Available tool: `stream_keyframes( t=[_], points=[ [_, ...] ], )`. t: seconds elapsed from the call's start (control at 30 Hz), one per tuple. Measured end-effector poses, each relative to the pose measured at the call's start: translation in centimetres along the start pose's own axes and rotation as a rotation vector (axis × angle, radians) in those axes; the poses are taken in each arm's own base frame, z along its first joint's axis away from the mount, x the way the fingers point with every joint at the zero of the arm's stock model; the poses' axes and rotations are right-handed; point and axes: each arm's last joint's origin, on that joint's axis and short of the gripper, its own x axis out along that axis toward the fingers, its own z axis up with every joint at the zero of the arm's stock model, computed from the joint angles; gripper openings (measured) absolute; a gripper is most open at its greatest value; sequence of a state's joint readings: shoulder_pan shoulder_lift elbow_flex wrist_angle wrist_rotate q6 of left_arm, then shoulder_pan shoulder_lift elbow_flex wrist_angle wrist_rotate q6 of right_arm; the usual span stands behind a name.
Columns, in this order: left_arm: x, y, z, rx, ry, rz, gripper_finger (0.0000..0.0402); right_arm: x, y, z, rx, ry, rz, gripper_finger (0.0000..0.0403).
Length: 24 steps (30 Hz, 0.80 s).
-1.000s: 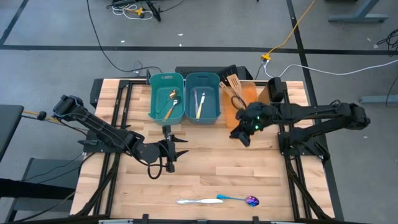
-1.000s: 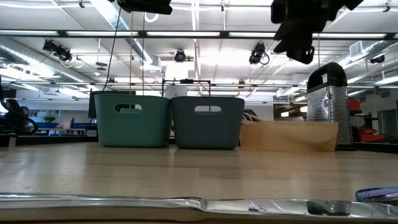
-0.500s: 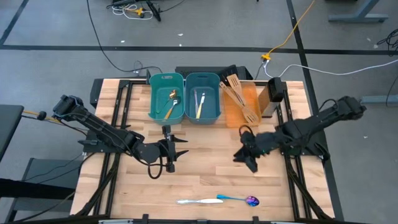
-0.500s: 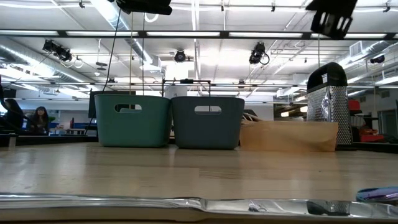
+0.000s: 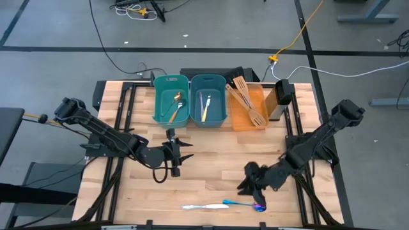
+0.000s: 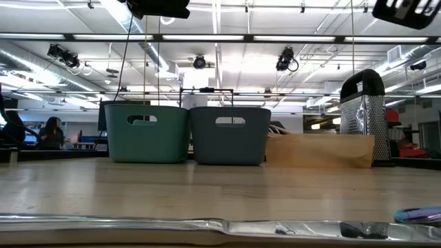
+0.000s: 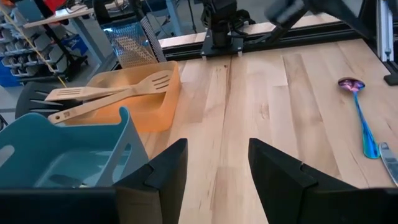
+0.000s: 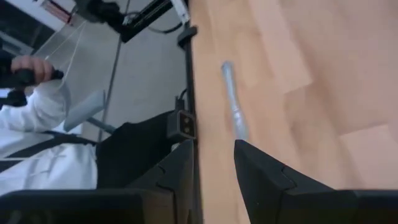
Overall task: Pick & Place Kitchen Items
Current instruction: Put the blue spoon into the green bin
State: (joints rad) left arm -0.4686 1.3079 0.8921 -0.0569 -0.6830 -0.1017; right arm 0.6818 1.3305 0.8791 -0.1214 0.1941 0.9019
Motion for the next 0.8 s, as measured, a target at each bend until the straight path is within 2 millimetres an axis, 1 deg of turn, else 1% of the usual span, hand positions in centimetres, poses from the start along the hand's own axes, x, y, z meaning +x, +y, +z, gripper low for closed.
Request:
stream_keyframes(
  t=[0.13,0.37,0.5,0.6,0.8],
  points=[
    [0.0,0.0,0.0,-0.005,0.001,0.000,0.0177,1.8,0.7,-1.4,0.014,0.021,0.031,0.0127],
    [0.0,0.0,-0.1,-0.046,0.008,0.001,0.0177,3.9,2.0,-4.0,0.040,0.049,0.097,0.0127],
    [0.0,0.0,-0.1,-0.045,0.010,0.001,0.0177,4.4,2.5,-5.2,0.050,0.069,0.121,0.0127],
    [0.0,0.0,-0.1,-0.044,0.010,0.001,0.0177,4.4,2.8,-5.9,0.056,0.092,0.122,0.0127],
    [0.0,0.0,-0.1,-0.044,0.011,0.001,0.0177,4.1,2.7,-6.9,0.106,0.150,0.083,0.0127]
  ],
)
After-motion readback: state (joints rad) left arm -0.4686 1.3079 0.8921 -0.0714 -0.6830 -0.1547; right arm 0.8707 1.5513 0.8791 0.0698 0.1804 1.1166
